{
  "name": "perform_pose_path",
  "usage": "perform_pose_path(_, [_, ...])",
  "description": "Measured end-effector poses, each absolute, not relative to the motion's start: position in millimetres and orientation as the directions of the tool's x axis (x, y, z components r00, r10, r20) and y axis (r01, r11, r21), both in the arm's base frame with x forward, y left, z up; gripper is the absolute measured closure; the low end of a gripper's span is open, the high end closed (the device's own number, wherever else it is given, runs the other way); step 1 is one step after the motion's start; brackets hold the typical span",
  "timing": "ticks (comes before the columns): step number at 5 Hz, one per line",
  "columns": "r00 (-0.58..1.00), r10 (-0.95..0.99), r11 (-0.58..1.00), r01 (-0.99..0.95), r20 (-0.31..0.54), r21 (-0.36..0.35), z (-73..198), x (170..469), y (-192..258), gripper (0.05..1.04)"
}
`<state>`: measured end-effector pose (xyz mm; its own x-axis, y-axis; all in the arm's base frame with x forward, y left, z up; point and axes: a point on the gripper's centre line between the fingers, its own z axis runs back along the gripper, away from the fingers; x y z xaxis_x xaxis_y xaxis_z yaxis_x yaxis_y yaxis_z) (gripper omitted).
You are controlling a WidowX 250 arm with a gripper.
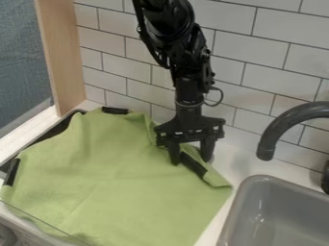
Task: Fold the cloth from the top right to the bottom left
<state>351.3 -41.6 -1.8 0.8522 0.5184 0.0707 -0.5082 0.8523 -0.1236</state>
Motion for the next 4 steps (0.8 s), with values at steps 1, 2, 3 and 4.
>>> perform_pose_path(1, [0.847,0.526,0.848,-0.514,0.08,-0.131,-1.6,353.2,-41.7,0.71])
perform_pose_path(2, [0.847,0.528,0.844,-0.516,0.057,-0.15,-1.4,351.7,-46.1,0.893])
perform_pose_path(3, [0.856,0.516,0.849,-0.506,0.038,-0.152,-1.0,349.2,-46.6,0.998])
perform_pose_path(4, [0.884,0.466,0.876,-0.453,0.047,-0.167,9.7,349.5,-42.4,1.027])
